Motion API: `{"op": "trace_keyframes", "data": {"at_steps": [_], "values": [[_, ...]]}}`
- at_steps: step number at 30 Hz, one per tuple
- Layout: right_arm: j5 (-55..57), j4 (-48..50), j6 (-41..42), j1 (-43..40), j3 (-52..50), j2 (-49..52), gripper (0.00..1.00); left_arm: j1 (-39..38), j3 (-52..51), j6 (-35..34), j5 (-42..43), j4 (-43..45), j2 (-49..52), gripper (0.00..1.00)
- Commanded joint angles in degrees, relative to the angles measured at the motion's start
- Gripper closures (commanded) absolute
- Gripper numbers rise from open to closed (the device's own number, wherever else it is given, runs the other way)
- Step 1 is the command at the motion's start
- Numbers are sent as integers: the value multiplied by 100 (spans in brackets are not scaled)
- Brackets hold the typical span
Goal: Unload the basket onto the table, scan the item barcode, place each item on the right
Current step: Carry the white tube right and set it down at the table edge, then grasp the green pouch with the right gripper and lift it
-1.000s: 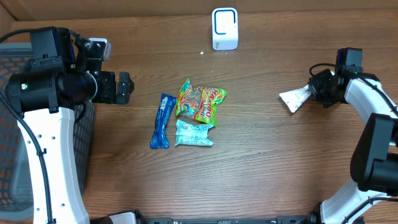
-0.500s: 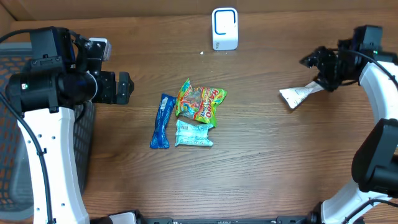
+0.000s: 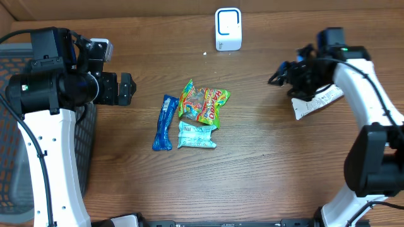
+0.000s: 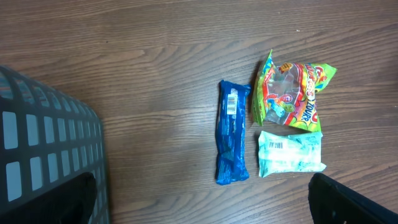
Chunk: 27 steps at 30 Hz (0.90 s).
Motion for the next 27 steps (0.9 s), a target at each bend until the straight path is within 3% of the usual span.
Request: {"op": "trace_keyframes", "data": {"at_steps": [1,8,16,20,23,27], "values": [[304,-223,-363,737,13,-111,21,0,37,26,48,7,-2,0],[468,-37,435,1722,-627,-109,18,0,37,26,48,7,-2,0],[-304,848,691,2286,-1349,-109,20,0,37,26,48,7,-2,0],[-302,1563,1233,2542,-1652,-109,25,0,37,26,48,4,-2,0],[-291,2168,1862,2754,-1919,-109,38,0,37,26,48,7,-2,0],[-144,2874,2527,2977,-2214,-109,39,0,37,26,48,4,-2,0]]}}
